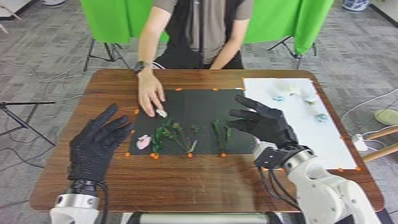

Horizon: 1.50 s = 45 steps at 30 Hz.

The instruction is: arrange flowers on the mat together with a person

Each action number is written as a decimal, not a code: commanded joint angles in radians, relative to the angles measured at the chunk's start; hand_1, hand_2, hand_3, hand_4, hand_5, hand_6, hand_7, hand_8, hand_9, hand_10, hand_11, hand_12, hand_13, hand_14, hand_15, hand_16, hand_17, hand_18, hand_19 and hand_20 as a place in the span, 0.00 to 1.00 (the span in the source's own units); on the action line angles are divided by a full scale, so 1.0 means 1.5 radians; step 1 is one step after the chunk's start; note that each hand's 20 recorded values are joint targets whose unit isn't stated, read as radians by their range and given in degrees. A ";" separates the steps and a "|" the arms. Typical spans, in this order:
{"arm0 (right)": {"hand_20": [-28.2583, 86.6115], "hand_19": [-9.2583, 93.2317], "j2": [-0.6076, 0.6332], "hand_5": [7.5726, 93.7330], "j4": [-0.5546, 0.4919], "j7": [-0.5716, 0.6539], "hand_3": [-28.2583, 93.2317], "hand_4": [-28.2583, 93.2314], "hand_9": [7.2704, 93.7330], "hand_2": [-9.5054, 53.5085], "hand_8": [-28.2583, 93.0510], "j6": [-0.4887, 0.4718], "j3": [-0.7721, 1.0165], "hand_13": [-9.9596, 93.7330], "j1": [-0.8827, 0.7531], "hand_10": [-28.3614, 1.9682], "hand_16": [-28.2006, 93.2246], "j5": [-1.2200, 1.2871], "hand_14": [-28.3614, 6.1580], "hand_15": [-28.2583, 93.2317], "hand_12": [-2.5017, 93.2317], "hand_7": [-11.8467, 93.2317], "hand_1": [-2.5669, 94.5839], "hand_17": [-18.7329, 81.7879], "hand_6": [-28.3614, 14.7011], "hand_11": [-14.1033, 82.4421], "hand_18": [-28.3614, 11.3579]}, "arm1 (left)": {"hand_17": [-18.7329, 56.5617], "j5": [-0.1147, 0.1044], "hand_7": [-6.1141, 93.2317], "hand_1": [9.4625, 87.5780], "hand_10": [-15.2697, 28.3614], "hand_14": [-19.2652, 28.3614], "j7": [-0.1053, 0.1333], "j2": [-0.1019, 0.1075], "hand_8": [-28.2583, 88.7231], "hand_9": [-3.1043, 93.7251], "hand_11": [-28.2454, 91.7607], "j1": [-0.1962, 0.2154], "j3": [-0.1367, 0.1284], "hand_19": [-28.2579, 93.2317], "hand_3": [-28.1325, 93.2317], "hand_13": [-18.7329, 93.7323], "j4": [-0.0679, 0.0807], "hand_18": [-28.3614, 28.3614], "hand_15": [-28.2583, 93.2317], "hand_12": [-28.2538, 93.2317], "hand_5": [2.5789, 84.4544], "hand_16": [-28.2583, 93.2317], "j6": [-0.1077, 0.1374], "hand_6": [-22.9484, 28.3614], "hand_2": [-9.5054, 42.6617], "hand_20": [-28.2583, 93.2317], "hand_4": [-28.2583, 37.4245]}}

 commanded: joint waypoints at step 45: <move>0.41 0.75 0.245 0.48 0.027 0.327 0.93 0.00 0.66 0.13 0.12 0.349 -0.046 0.67 0.113 0.36 0.28 -0.645 0.35 0.71 0.15 0.25 0.32 0.34 0.67 0.38 0.19 | 0.18 0.004 0.17 0.15 0.86 1.00 -0.006 0.006 0.17 0.43 0.46 0.014 -0.006 0.80 0.87 0.43 -0.015 0.98 0.65 0.32 0.44 0.15 0.012 0.64 0.33 0.21 0.00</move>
